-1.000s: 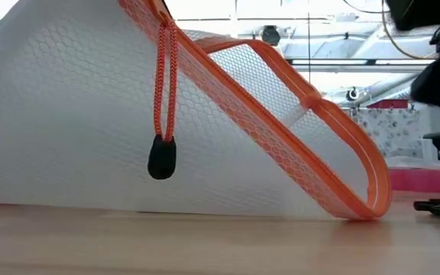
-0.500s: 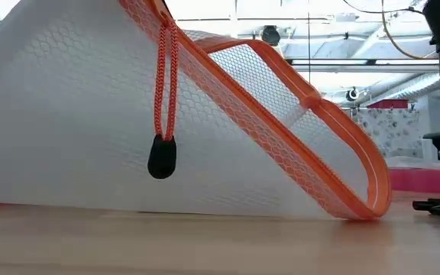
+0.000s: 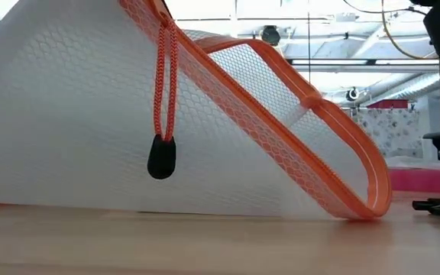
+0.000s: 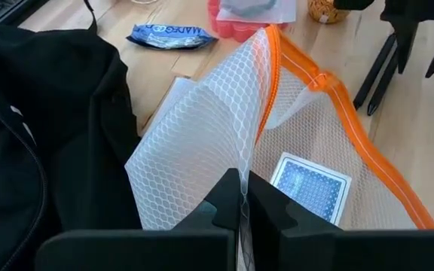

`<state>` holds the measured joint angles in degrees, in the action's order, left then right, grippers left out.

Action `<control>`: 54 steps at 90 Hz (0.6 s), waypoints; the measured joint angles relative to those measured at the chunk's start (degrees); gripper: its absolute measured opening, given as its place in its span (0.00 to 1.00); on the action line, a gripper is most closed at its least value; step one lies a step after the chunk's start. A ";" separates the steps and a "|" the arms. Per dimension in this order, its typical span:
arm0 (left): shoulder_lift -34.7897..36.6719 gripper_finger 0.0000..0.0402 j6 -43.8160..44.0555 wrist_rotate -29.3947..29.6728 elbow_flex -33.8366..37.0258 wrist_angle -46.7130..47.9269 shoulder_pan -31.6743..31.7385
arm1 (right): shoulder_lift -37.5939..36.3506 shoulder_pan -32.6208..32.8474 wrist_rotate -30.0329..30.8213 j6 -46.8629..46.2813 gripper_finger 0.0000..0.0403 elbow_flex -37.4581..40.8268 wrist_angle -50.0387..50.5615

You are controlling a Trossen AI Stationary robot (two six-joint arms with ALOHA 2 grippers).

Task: Unpack backpack
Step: Put the black pen into the orange zip bag

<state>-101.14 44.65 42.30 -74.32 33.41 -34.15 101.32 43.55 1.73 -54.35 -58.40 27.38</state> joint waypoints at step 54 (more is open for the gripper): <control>0.00 0.00 -0.10 0.00 0.00 0.02 0.04 | -0.69 -0.09 1.61 2.37 0.24 -3.25 4.62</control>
<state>-101.14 44.55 42.30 -74.32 33.43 -34.11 100.63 43.46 3.34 -51.99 -61.65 31.99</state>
